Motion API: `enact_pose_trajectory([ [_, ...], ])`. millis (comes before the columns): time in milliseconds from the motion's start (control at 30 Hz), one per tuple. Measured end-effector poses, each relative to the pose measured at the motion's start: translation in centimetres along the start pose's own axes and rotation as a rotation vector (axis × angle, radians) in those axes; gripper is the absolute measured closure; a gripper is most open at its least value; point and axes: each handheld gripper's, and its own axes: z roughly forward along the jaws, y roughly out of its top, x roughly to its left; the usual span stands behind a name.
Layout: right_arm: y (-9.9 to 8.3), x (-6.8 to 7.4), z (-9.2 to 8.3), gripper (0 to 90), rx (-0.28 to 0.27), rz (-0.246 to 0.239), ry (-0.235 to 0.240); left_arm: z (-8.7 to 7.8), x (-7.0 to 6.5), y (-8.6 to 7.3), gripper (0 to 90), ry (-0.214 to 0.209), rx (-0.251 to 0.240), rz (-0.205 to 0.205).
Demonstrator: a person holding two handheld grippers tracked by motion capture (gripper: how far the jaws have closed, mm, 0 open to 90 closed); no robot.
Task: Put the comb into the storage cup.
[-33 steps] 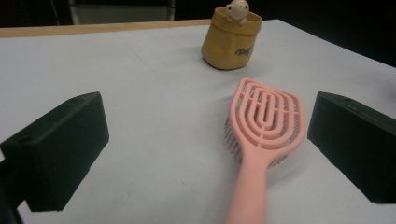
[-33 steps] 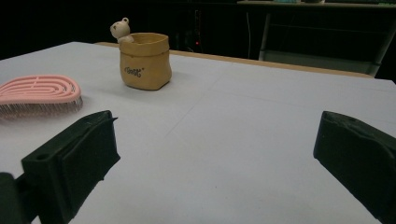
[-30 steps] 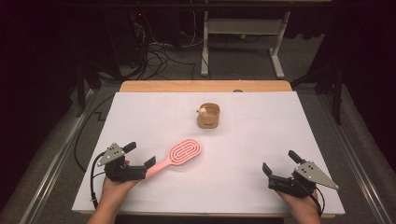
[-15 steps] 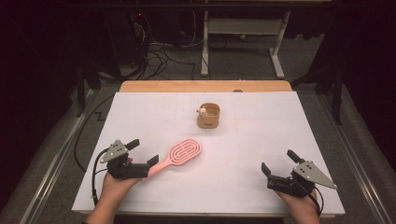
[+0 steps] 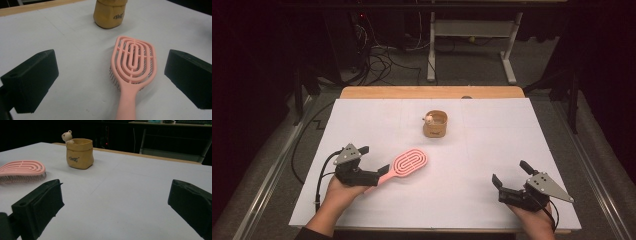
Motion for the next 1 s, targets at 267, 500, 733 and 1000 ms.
enact_pose_trajectory([
  [267, 0.0, -0.1, -0.1, 0.0, -0.003, 0.003, -0.001, 1.6, -0.2, 1.1, 0.0, -0.009, 0.092, 0.029],
  [500, 0.1, -0.1, -0.1, 0.0, -0.005, 0.004, 0.0, 2.8, -0.8, 2.1, 0.0, -0.023, 0.149, 0.07],
  [733, 0.0, -0.1, -0.1, 0.0, -0.004, 0.006, -0.001, 4.1, -1.3, 2.9, 0.0, -0.031, 0.213, 0.114],
  [1000, 0.0, -0.2, -0.1, 0.0, -0.004, 0.008, -0.001, 5.9, -2.3, 4.0, 0.0, -0.061, 0.281, 0.14],
])
